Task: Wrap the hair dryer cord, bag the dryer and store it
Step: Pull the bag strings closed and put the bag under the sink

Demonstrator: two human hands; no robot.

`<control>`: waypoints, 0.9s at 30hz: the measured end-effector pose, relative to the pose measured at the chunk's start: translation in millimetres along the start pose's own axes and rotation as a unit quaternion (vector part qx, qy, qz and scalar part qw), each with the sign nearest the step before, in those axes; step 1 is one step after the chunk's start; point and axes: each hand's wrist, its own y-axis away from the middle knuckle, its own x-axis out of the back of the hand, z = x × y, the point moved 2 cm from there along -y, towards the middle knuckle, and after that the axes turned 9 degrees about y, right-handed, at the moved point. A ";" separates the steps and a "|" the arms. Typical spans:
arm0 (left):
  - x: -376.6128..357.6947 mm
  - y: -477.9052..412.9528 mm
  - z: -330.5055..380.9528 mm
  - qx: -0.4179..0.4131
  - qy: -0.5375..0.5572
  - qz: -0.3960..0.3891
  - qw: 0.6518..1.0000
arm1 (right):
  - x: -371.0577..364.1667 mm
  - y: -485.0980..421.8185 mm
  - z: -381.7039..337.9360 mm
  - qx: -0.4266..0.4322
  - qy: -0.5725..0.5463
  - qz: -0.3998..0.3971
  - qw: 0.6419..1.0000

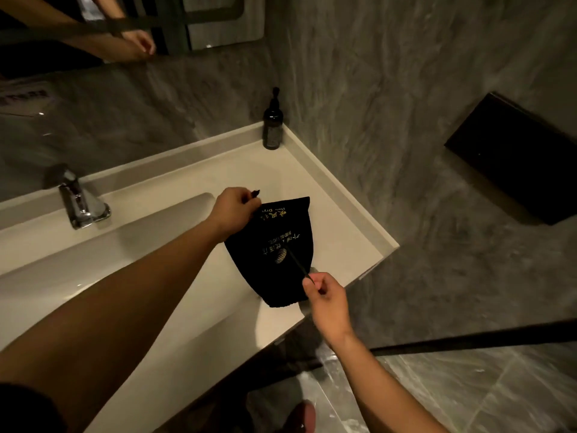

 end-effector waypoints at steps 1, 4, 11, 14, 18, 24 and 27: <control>-1.0 -4.6 -14.5 -0.013 -0.076 -0.011 0.997 | 0.0 3.4 2.5 -0.016 -0.009 0.016 1.000; -4.3 -15.2 -49.2 -0.067 -0.180 -0.010 0.981 | -5.8 10.9 8.3 -0.058 -0.032 0.052 0.996; -4.3 -47.9 -69.6 -0.188 -0.300 -0.044 0.934 | -36.2 31.8 11.2 -0.253 -0.267 -0.028 0.930; -2.0 -63.0 -71.5 -0.154 -0.282 -0.079 0.944 | -47.0 36.8 9.1 -0.310 -0.360 -0.003 0.880; 1.2 -78.5 -71.0 -0.032 -0.214 -0.181 0.959 | -49.8 34.6 7.4 -0.315 -0.375 0.054 0.870; 0.7 -72.2 -68.3 0.081 -0.106 -0.277 0.952 | -35.4 21.0 8.7 -0.290 -0.348 0.128 0.882; -1.3 -54.0 -74.2 0.050 -0.076 -0.245 0.965 | -19.0 14.0 11.2 -0.269 -0.326 0.136 0.896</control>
